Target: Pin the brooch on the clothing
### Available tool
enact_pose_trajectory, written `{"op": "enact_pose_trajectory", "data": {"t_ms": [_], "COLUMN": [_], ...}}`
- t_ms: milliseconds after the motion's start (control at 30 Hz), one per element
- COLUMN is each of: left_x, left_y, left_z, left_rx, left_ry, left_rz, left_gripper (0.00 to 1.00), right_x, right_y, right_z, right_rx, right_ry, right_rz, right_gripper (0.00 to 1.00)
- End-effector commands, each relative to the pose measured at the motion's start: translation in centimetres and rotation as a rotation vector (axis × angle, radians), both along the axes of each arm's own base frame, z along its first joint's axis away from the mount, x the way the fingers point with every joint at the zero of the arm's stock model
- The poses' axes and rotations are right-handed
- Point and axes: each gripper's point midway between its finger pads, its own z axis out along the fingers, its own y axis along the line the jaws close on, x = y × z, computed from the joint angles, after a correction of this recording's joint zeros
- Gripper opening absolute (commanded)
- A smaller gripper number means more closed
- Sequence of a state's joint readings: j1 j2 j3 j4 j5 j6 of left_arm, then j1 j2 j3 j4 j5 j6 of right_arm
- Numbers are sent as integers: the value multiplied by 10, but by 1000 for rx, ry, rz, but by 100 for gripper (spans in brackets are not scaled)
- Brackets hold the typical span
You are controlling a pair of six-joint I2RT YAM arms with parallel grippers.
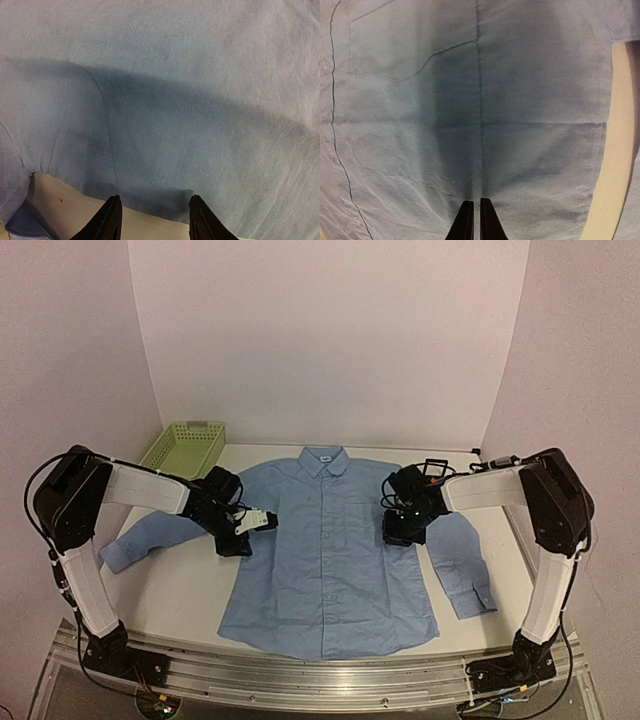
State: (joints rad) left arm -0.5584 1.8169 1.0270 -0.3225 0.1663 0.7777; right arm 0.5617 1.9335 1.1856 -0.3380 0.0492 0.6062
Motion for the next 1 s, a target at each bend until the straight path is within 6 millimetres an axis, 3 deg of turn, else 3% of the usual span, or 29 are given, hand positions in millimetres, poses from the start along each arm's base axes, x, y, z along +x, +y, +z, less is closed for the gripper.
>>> {"op": "enact_pose_trajectory", "data": {"t_ms": [0,200,367,467,633,733,800,867,967], "left_x": [-15,-20,-15,-4,11,14,19,24,32], "left_y": [17,35,27,18,1,-11,-17,-22,-28], "left_z": [-13,-19,-5,11,50,79,97,111,123], "left_rx": [40,92,50,19,-53,-122,-163,-207,-254], "left_ry": [4,-24,-42,-63,-114,-135,-156,-173,-189], "left_rz": [21,9,-6,-1,-7,-28,-31,-23,10], "left_gripper": [46,45,46,48,56,61,64,65,67], "right_x": [-24,-20,-7,6,43,68,82,91,102], "right_y": [-23,-28,-18,-8,5,-14,-37,-60,-101], "right_z": [-20,-14,4,28,103,147,163,168,161], "right_rx": [-57,-83,-64,-37,37,68,64,40,6], "right_ry": [91,78,39,-16,-181,-279,-321,-339,-328], "right_rz": [-41,-34,6,41,73,13,-39,-87,-171], "right_gripper": [6,6,7,11,20,23,24,24,25]}}
